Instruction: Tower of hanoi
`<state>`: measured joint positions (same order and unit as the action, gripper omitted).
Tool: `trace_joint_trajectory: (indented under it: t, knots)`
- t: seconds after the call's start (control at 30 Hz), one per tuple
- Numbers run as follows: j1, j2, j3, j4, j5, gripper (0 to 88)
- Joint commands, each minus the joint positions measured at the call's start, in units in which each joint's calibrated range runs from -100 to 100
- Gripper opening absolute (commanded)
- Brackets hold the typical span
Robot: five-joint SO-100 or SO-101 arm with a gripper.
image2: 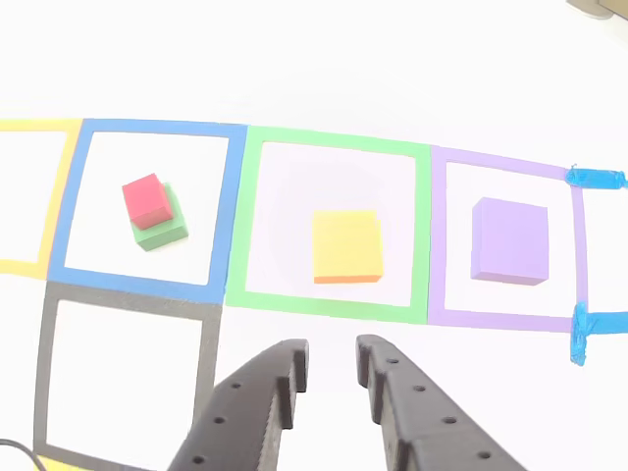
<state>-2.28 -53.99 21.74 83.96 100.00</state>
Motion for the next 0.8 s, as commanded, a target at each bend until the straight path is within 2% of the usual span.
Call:
trace_joint_trajectory:
  t: [0.0,0.2,0.43,0.57,0.67,0.77]
  knots:
    - [-2.6,3.5,-15.6,8.6,0.0,1.1]
    - [-4.5,7.4,-27.6,15.7,0.0,1.1]
    - [-6.3,7.7,-29.3,15.8,0.0,1.1]
    - [-7.2,5.9,-22.8,14.3,0.0,2.4]
    - [-8.1,1.0,-12.2,8.8,0.0,3.5]
    - [-9.4,-3.9,-0.5,1.4,0.0,10.3]
